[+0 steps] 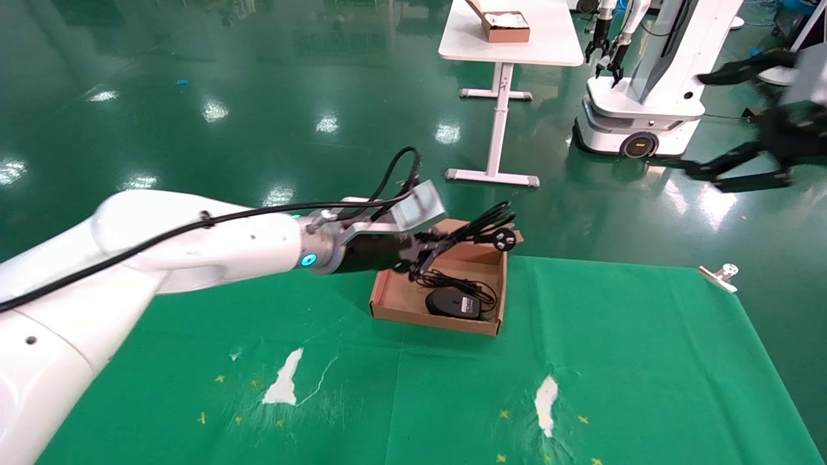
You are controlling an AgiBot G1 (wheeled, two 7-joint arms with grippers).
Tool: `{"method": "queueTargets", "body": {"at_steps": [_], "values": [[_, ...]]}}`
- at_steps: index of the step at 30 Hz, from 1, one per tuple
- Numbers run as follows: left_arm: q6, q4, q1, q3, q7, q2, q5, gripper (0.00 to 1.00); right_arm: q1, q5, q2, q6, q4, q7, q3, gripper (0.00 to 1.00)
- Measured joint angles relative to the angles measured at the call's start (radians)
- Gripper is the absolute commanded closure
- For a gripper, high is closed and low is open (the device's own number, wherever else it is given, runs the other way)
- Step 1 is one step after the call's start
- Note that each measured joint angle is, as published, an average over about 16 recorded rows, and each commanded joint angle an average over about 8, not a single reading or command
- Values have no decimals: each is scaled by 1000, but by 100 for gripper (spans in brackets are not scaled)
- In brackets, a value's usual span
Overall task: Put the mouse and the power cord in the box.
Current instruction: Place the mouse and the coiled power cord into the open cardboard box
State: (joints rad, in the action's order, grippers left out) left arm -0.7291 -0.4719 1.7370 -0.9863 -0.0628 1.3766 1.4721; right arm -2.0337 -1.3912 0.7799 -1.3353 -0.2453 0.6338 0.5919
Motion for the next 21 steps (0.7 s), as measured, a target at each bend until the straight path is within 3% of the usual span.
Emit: {"method": "queueTargets", "body": {"at_steps": [1,8,9,15,21], "values": [[26,-15,2,-22,-16,0,3,96,-7,-6,-15,-13,-20,-16,4,0],[183,-91,15,-171,-111,1,25,8,-14,-29,-107,-79,-196,-149,23,0],[199,-98,18,-190,-124,1,28,0,-9,-30,-117,-85,-223,-168,25,0],[261,-129,30,-280,-190,1,29,0,36,-22,-169,-103,-367,-270,28,0],[279,-143,37,-319,-221,0,22,0,78,-6,-192,-99,-439,-321,25,0]]}}
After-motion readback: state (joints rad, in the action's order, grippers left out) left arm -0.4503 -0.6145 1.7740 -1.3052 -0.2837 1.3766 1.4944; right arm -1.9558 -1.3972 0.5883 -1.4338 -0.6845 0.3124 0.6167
